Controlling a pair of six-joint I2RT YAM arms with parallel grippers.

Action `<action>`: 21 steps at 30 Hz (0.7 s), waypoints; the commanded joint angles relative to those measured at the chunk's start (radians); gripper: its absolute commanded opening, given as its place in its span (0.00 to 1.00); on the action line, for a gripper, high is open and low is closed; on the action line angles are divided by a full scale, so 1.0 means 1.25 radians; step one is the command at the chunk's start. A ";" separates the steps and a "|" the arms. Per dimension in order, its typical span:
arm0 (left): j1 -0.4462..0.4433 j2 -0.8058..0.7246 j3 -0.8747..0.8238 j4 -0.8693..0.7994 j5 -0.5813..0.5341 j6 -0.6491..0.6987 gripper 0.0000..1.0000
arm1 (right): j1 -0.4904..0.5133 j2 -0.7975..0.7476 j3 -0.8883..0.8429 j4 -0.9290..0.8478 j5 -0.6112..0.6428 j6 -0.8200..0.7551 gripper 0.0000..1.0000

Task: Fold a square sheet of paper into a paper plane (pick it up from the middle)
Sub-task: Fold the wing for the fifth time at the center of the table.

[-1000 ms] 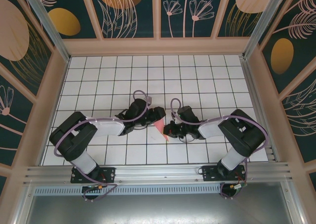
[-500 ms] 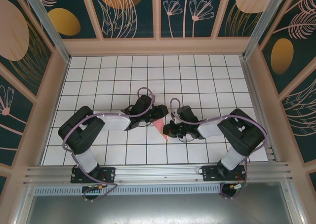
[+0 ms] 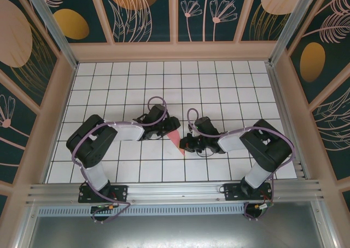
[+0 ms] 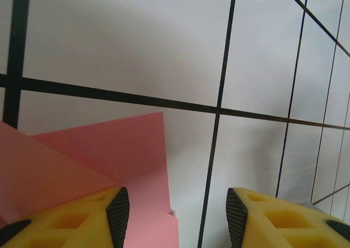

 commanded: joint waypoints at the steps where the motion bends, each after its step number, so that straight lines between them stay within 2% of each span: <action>1: 0.033 0.026 -0.006 -0.067 -0.049 0.052 0.52 | 0.021 0.058 -0.031 -0.139 0.061 -0.017 0.00; 11: 0.074 0.010 -0.010 -0.076 -0.043 0.111 0.52 | 0.031 0.080 -0.034 -0.146 0.063 -0.016 0.00; 21: 0.135 -0.023 -0.070 -0.012 -0.014 0.130 0.54 | 0.032 0.075 -0.030 -0.157 0.065 -0.019 0.00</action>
